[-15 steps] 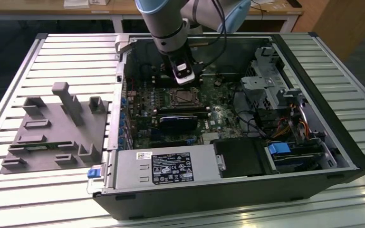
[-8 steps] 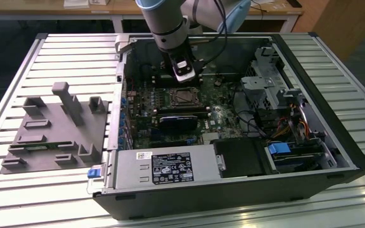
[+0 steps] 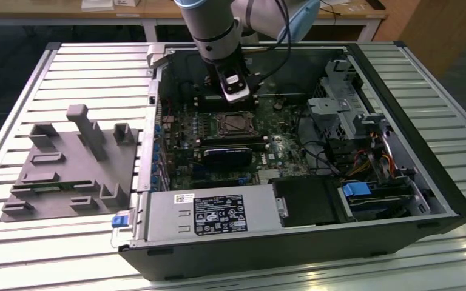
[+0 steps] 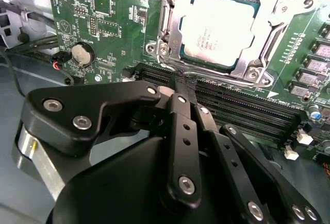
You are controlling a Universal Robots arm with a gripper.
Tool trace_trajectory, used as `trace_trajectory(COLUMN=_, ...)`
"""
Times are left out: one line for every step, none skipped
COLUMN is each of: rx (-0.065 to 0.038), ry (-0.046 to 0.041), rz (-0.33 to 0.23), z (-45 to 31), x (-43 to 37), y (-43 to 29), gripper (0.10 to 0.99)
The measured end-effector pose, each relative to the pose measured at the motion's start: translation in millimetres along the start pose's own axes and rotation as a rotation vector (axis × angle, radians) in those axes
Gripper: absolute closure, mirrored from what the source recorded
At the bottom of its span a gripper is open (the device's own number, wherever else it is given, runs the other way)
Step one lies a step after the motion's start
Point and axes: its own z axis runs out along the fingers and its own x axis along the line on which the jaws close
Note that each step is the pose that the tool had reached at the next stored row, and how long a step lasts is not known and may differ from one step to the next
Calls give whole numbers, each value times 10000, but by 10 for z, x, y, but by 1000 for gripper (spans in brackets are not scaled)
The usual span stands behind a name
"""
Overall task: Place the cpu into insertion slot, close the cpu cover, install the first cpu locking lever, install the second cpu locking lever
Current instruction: 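Install the first cpu locking lever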
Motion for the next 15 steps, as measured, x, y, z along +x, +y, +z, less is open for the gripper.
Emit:
trace_trajectory(rx=-2, ry=-1, rz=1, z=0, x=0, y=0, gripper=984)
trace_trajectory(rx=-3, ry=-1, rz=1, z=0, x=0, y=0, gripper=984)
trace_trajectory(rx=-1, ry=0, rz=0, z=-1, x=0, y=0, gripper=984)
trace_trajectory(rx=1, ry=0, rz=0, z=-2, x=0, y=0, gripper=984)
trace_trajectory(rx=0, ry=0, rz=0, z=-2, x=-1, y=1, gripper=984)
trace_trajectory(rx=4, ry=11, rz=0, z=-2, x=-2, y=1, gripper=984)
trace_trajectory(rx=23, ry=50, rz=5, z=-1, x=-5, y=2, gripper=984)
trace_trajectory(rx=62, ry=132, rz=18, z=2, x=-10, y=4, gripper=984)
trace_trajectory(rx=117, ry=253, rz=37, z=6, x=-17, y=6, gripper=984)
trace_trajectory(rx=180, ry=374, rz=51, z=10, x=-23, y=8, gripper=984)
trace_trajectory(rx=242, ry=470, rz=61, z=13, x=-29, y=10, gripper=984)
trace_trajectory(rx=300, ry=541, rz=65, z=16, x=-34, y=12, gripper=984)
trace_trajectory(rx=360, ry=585, rz=62, z=18, x=-38, y=13, gripper=984)
trace_trajectory(rx=426, ry=620, rz=57, z=21, x=-41, y=14, gripper=984)
trace_trajectory(rx=499, ry=652, rz=49, z=23, x=-45, y=15, gripper=984)
